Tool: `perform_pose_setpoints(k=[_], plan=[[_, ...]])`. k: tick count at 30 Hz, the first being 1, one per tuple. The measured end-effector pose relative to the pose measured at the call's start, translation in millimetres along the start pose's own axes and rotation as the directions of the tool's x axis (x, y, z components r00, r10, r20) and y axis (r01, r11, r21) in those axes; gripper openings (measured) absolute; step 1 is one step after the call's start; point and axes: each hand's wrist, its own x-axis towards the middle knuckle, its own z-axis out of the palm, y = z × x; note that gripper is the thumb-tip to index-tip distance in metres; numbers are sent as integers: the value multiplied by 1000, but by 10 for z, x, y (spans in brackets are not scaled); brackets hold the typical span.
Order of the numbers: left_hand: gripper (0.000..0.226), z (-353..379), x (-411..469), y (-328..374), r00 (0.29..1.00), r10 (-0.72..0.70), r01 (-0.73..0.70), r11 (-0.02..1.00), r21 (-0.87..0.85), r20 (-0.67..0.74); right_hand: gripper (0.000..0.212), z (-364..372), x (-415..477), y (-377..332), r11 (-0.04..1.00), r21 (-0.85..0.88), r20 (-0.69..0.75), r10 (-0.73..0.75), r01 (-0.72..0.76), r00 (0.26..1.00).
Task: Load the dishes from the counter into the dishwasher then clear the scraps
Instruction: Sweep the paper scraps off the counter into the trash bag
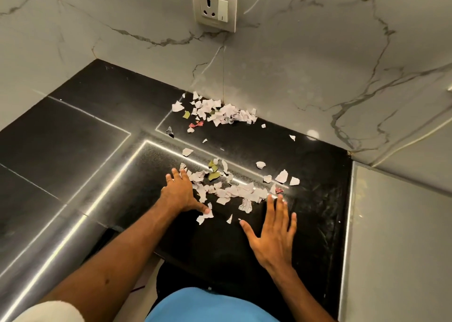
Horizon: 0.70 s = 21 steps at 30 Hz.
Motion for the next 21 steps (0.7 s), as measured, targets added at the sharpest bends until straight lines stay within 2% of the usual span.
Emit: perform_pose_setpoints(k=[3, 6, 9, 12, 16, 21], plan=[[169, -1, -23, 40, 1000, -1, 2, 999, 38, -20, 97, 103, 282, -286, 998, 6, 42, -60, 60, 997], [162, 24, -31, 33, 999, 7, -3, 996, 85, -43, 88, 148, 594, -579, 985, 85, 103, -159, 151, 982], [146, 11, -10, -32, 996, 36, -28, 995, 98, -83, 85, 49, 707, -820, 924, 243, 135, -333, 294, 933], [137, -38, 16, -122, 994, 70, -63, 995, 80, -87, 88, -15, 527, -855, 869, 208, 156, -482, 448, 862], [155, -117, 26, -162, 995, 98, -99, 989, 110, 14, 82, 132, 229, -622, 833, 47, 213, -547, 551, 810], [174, -155, -32, -10, 990, 74, -95, 979, 182, 122, 72, 198, 590, -730, 881, 12, 178, -467, 472, 866]])
